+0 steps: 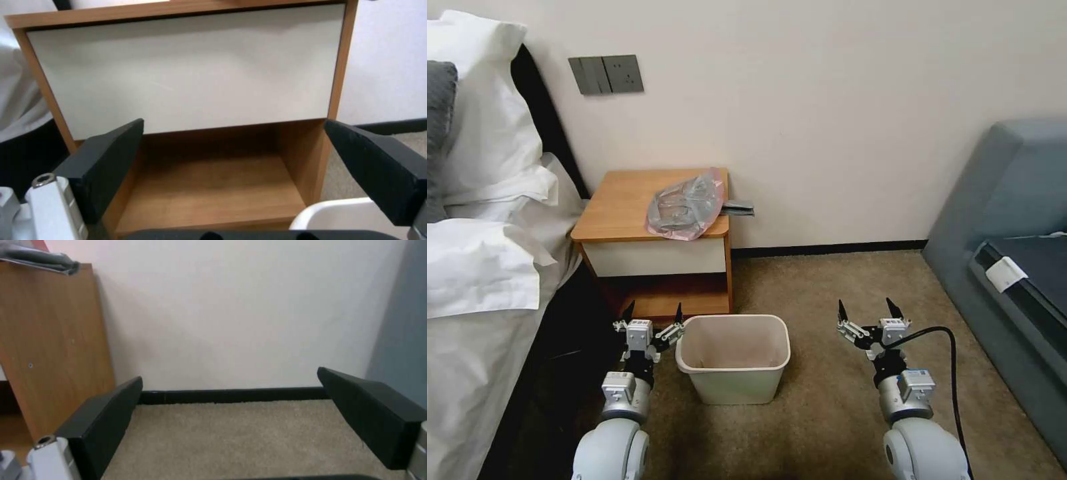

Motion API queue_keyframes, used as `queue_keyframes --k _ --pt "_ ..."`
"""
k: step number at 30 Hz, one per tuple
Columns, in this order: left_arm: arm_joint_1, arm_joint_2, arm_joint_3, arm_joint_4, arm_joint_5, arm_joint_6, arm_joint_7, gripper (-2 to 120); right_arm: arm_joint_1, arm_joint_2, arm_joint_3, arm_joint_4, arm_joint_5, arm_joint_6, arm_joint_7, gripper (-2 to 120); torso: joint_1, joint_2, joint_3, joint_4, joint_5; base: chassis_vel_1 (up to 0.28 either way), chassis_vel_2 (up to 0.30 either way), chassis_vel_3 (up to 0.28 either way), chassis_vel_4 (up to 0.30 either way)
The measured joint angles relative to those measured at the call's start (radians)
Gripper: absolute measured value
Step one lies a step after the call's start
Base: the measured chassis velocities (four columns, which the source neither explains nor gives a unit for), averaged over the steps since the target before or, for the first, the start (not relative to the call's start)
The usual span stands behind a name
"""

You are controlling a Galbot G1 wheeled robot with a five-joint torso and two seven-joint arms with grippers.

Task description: Pick up the garbage bag from the table and place it over the trash can.

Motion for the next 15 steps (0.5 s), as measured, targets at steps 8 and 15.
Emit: queue_keyframes --k 8,15 --pt "0.0 0.0 0.0 0.0 0.0 0.0 0.0 100 0.0 0.0 0.0 0.0 0.0 0.0 0.0 100 0.0 0.0 0.0 0.0 0.0 0.0 0.0 0.0 0.0" --pt "0.0 0.0 0.0 0.0 0.0 0.0 0.0 100 0.0 0.0 0.0 0.0 0.0 0.0 0.0 100 0.0 0.0 0.0 0.0 0.0 0.0 0.0 0.0 0.0"
